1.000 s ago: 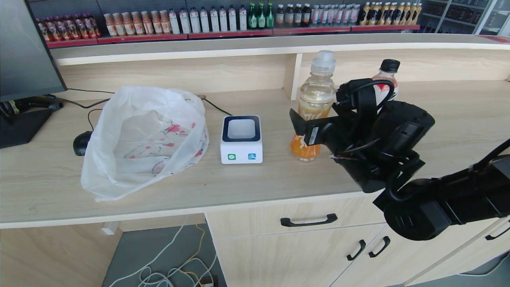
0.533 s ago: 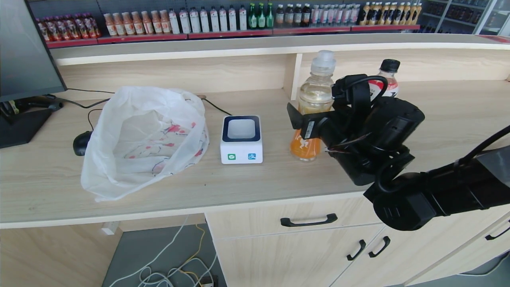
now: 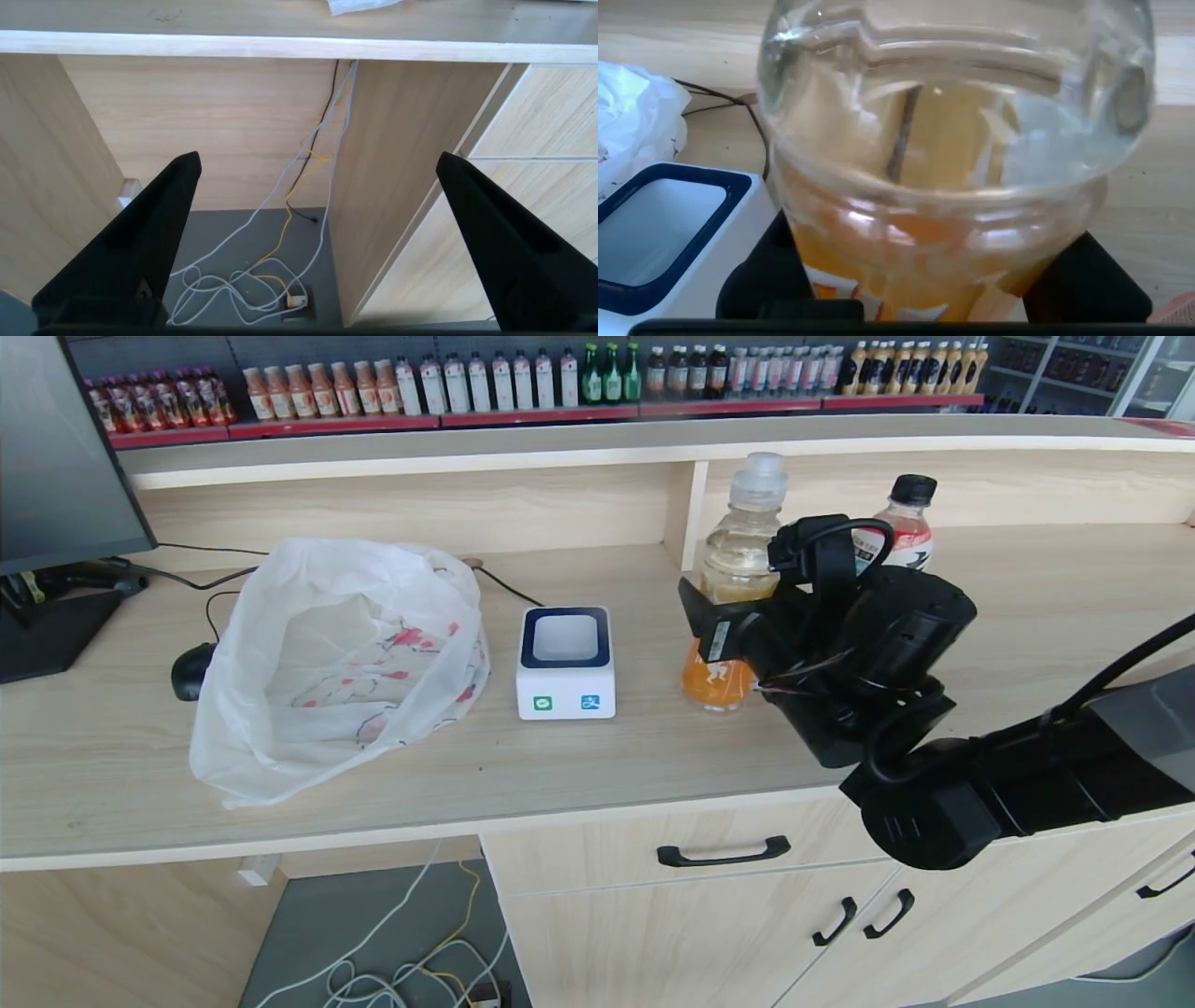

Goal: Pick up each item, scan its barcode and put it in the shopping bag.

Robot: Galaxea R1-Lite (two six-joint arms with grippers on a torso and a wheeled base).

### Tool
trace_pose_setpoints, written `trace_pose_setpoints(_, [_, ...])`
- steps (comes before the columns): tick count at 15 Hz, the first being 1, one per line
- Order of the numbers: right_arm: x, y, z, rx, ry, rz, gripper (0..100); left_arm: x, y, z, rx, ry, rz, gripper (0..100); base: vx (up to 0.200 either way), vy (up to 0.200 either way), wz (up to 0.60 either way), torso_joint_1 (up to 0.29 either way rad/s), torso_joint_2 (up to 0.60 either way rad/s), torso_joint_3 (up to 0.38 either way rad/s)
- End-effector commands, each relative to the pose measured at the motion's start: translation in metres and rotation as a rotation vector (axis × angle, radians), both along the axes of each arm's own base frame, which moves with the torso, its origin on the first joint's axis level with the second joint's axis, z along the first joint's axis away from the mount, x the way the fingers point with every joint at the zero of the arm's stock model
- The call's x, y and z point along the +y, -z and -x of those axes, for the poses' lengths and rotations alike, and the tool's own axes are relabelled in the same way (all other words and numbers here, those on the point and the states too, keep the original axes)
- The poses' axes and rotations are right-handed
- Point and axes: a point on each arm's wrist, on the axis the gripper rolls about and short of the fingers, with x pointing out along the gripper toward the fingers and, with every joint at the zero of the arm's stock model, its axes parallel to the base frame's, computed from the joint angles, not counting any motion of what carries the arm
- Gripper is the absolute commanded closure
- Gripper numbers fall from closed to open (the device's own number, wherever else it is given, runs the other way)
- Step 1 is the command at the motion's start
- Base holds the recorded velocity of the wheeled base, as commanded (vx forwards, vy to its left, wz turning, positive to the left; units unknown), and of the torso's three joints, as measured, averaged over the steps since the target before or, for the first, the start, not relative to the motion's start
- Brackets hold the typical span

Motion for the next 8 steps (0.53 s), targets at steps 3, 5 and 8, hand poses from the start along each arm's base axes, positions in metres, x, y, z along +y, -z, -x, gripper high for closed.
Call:
trace_pose_setpoints(3, [0.0, -0.002, 0.0, -0.015, 0.003, -0.01, 100, 0.0, 0.0, 0.0, 0.0, 0.0, 0.0, 0, 0.0, 0.0, 0.0, 0.0, 0.0, 0.0])
trace_pose_setpoints(5, [0.0, -0.007, -0.001, -0.029, 0.005, -0.02, 100, 0.0, 0.0, 0.0, 0.0, 0.0, 0.002, 0, 0.0, 0.0, 0.0, 0.0, 0.0, 0.0])
trace_pose_setpoints(8, [0.0, -0.013, -0.001, -0.049, 0.007, -0.03, 100, 0.0, 0.0, 0.0, 0.0, 0.0, 0.0, 0, 0.0, 0.0, 0.0, 0.0, 0.0, 0.0])
